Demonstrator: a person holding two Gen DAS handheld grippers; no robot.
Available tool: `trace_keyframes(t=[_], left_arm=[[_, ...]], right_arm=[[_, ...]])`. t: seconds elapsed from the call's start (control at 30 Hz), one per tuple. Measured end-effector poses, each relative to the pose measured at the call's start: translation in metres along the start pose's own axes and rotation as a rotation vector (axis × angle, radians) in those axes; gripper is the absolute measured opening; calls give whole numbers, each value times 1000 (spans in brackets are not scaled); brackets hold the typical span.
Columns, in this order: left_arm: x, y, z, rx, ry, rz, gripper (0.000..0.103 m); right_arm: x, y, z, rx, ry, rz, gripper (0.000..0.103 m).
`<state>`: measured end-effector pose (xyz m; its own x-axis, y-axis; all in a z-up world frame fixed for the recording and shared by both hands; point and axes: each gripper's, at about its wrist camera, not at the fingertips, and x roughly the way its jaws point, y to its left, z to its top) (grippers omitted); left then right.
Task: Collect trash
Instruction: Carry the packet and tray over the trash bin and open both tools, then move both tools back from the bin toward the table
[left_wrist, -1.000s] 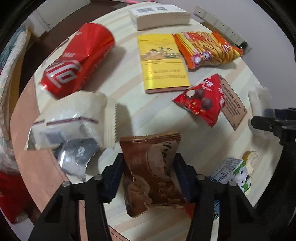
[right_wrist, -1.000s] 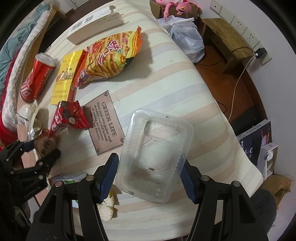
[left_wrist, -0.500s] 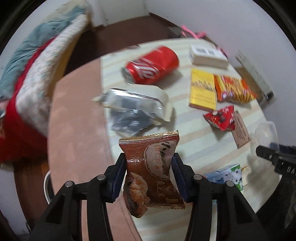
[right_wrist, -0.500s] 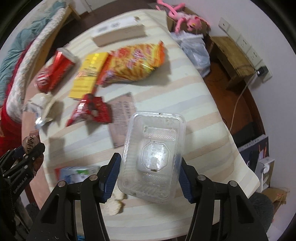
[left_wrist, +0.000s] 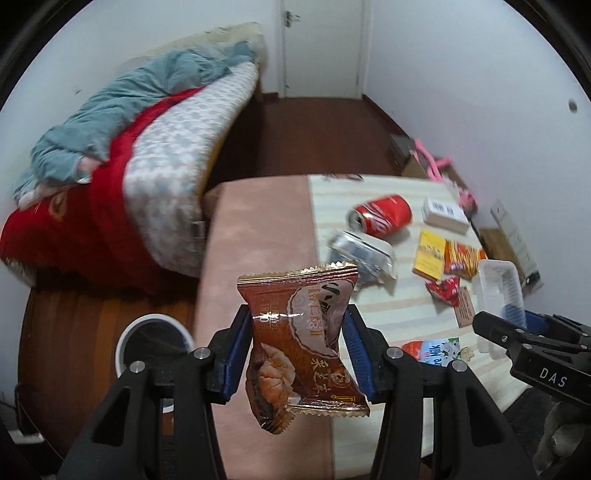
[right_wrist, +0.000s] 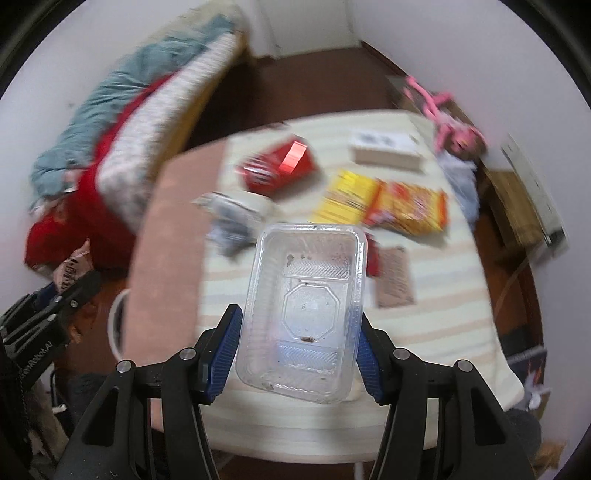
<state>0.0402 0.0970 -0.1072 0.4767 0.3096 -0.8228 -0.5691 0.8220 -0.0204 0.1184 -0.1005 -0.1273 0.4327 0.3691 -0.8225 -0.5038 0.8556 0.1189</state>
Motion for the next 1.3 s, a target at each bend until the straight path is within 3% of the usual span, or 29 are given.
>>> trace_keyframes(t=[0.2,0.37,0.57,0.77,0.9,0.97,1.03,1.07,1.1,1.17,1.23,1.3], left_arm=[[-21,82,-13,-95,-22,13,45],[3,173,-31,-224,60,-5,46],[65,276,-64,-359,193,44,46],[143,342,-85,-501,321,-13,49],[172,373,-94,-609,345,-22,84],[177,383,-100,-646,351,-7,85],[181,392,-108,-656,364,23,102],[180,396,-111,-654,365,36,103],[179,397,-114,-647,364,61,103],[173,402,-119,-635,353,102,103],[166,404,-124,-642,335,143,103],[161,408,-130,-649,325,177,103]], right_arm=[[-13,99,-6,-104,-24,100,59],[28,186,-14,-178,56,209,59],[134,288,-27,-269,227,263,59],[234,369,-38,-366,363,237,59],[285,398,-42,-406,429,222,59],[307,409,-47,-420,463,218,60],[322,418,-51,-431,489,216,60],[329,422,-52,-439,504,214,61],[336,424,-54,-449,516,207,63],[346,427,-53,-461,526,202,86],[345,426,-55,-471,520,197,96],[346,426,-52,-473,520,197,101]])
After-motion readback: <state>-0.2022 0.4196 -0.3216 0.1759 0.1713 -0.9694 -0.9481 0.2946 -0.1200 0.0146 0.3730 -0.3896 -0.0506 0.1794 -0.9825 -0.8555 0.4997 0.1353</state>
